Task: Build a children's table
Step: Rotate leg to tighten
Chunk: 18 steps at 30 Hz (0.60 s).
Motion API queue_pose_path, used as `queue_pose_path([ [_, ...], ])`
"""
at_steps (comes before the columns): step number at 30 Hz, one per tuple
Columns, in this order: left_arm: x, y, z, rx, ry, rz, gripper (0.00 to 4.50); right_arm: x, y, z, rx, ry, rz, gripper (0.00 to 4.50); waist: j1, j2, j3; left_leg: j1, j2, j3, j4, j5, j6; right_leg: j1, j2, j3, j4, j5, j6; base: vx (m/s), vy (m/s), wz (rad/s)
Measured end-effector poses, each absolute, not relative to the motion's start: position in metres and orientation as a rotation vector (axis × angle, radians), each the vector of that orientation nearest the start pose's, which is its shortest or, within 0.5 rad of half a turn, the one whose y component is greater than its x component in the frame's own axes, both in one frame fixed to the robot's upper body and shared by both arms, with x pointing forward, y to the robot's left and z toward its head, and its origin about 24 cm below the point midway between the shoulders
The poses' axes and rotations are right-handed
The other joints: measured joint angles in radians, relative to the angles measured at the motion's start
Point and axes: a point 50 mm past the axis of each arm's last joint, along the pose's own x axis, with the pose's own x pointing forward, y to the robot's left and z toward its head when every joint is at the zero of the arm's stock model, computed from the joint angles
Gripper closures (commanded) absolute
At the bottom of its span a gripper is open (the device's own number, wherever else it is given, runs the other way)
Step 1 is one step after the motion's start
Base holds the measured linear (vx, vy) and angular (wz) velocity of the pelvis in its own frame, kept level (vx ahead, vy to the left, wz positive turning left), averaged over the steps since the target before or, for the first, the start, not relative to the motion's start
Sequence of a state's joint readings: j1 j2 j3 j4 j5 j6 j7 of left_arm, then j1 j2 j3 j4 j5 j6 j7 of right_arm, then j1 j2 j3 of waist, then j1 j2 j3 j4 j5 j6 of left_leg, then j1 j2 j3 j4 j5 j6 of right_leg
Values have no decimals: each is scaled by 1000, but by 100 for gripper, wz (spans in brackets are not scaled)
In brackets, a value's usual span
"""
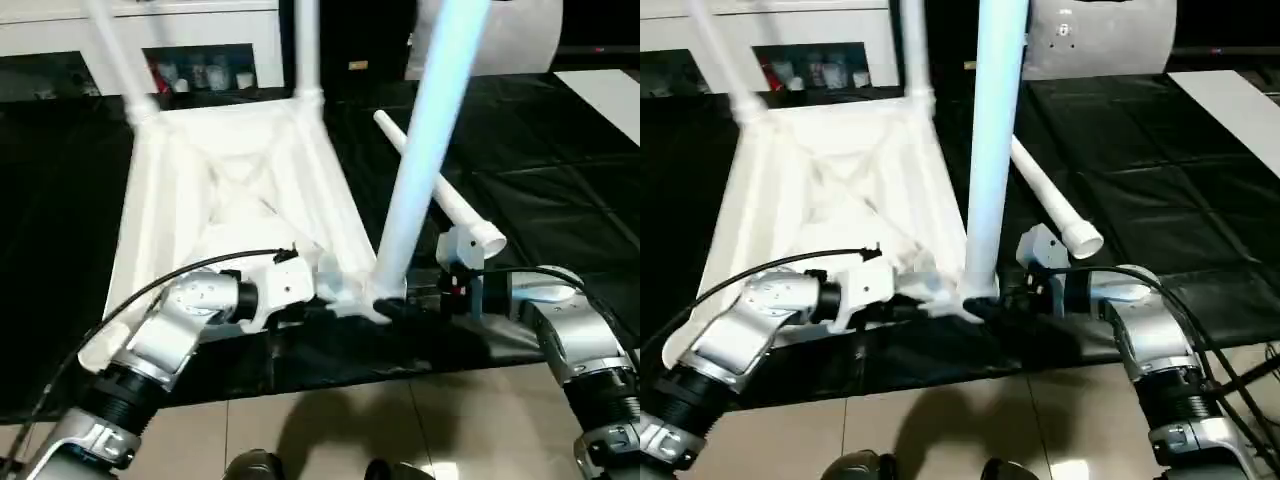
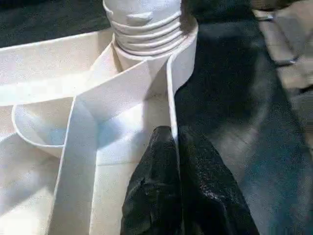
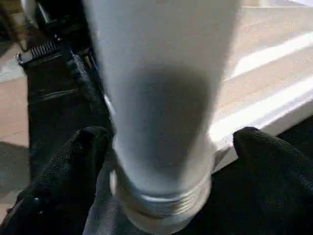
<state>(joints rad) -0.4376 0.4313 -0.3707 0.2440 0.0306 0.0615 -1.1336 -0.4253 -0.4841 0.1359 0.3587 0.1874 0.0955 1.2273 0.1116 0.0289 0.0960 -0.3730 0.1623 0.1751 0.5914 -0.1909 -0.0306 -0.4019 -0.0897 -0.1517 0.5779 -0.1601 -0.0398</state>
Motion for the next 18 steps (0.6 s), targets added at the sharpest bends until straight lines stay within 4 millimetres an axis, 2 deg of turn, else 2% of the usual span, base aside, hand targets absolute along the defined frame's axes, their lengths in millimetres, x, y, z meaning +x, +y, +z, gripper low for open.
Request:
queue_pose_path([
  [2, 284, 116, 62, 570, 281, -1424, 450, 296, -172, 74, -253, 261, 1285, 47, 2, -1, 0, 0, 0, 0, 0, 0, 0, 0, 0, 0, 0, 2, -4, 0, 0, 0],
  [12, 283, 118, 61, 580, 272, -1451, 450, 293, -168, 72, -241, 280, 1342, 135, 4, -1, -1, 0, 0, 0, 1, 0, 0, 0, 0, 0, 1, 2, -4, 0, 0, 0],
  [18, 284, 118, 61, 580, 273, -1450, 450, 293, -167, 71, -239, 284, 1348, 174, 3, -2, -1, 0, 0, 0, 1, 0, 0, 0, 0, 0, 1, 2, -4, 0, 0, 0],
])
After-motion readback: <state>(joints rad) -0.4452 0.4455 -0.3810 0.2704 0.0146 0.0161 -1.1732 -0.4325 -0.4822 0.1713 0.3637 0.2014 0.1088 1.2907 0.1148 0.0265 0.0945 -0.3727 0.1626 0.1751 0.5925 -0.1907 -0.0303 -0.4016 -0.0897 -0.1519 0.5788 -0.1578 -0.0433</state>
